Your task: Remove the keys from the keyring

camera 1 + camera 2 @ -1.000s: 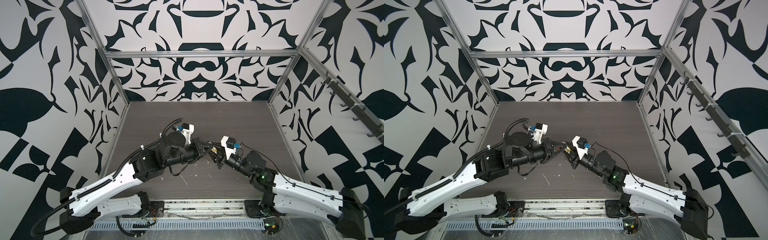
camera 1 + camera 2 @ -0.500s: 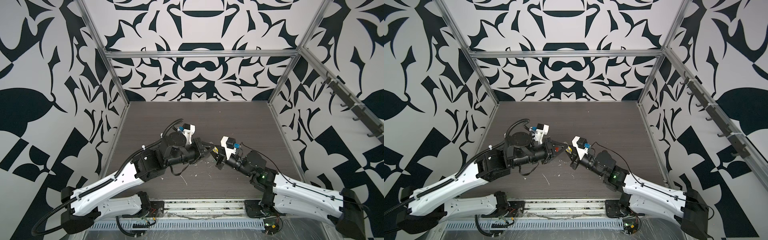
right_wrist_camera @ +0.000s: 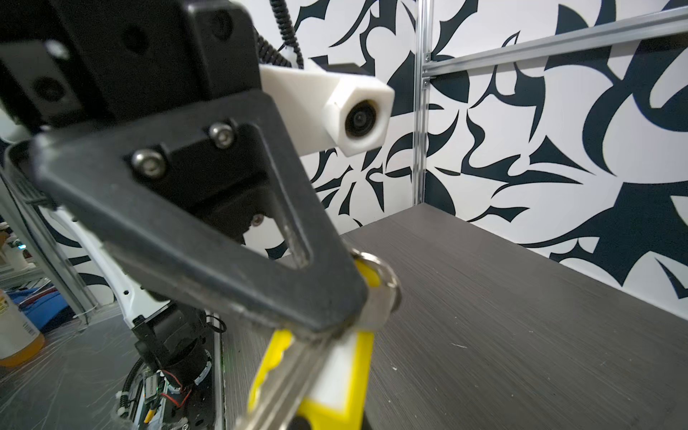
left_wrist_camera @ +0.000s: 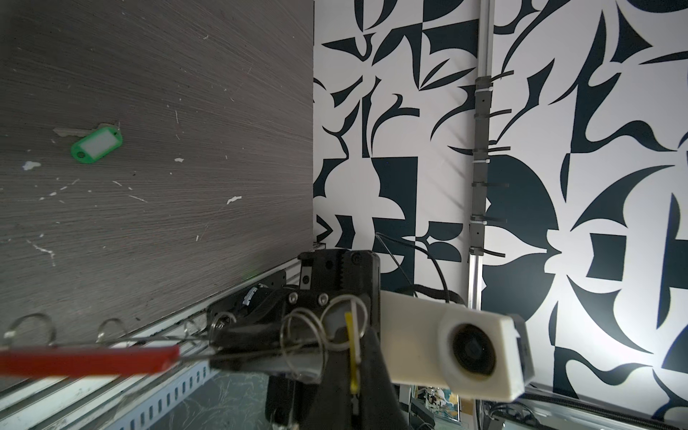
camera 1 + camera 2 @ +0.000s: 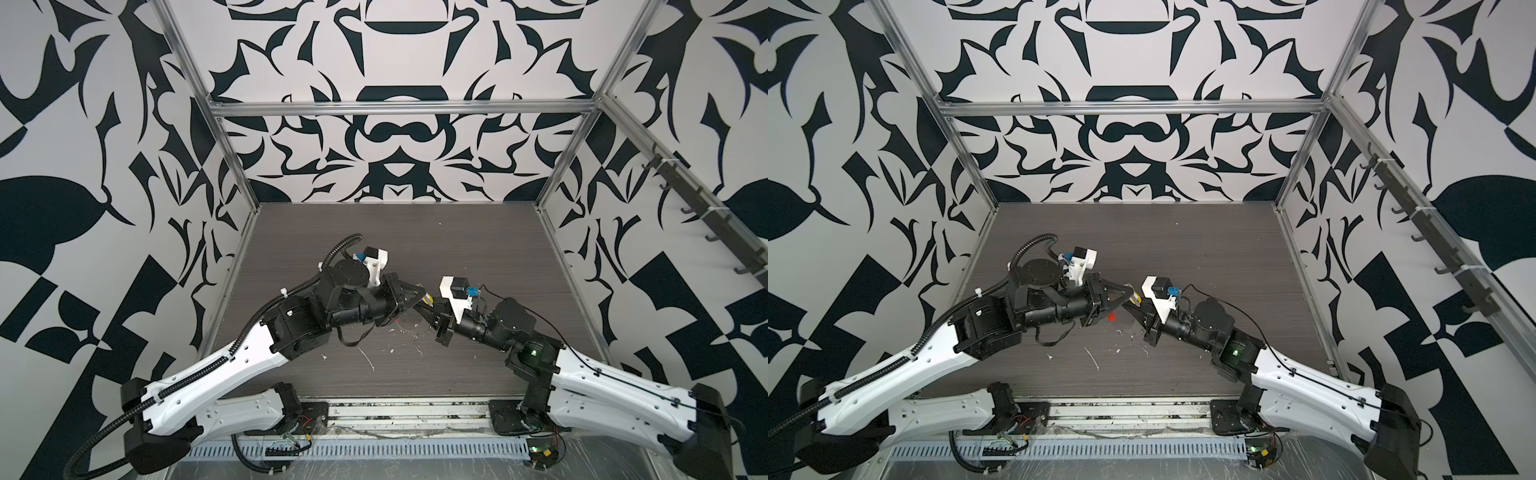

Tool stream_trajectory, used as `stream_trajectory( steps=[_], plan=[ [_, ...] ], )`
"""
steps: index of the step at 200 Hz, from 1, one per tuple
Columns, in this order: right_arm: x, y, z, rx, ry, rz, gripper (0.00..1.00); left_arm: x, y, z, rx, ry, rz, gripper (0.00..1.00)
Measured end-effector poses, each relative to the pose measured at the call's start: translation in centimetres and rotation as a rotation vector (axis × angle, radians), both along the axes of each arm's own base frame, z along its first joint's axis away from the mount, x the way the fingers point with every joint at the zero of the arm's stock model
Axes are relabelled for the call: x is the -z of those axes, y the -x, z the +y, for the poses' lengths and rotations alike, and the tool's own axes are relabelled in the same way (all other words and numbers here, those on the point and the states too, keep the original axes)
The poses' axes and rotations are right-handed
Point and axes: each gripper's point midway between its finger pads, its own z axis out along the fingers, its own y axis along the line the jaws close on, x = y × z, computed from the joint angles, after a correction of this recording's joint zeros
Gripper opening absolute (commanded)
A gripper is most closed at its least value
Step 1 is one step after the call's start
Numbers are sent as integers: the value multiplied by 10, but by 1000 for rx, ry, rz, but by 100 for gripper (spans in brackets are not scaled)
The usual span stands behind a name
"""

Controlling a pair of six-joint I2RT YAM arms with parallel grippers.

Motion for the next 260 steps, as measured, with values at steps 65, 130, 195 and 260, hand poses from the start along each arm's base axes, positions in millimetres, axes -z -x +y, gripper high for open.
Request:
stream_trajectory(
  steps=[65,130,195,260],
  plan=[
    [8,11,3,-71,14,46,0,13,-7,6,-8,-7,41,21],
    [18,16,1,-87,-20,108,0,22,-6,1,28,-16,74,27],
    [29,16,-1,-83,-62,178,0,30,-11,-5,54,-21,110,42],
    [38,14,-5,-63,-108,223,0,36,-25,-19,85,-38,135,51]
  ],
)
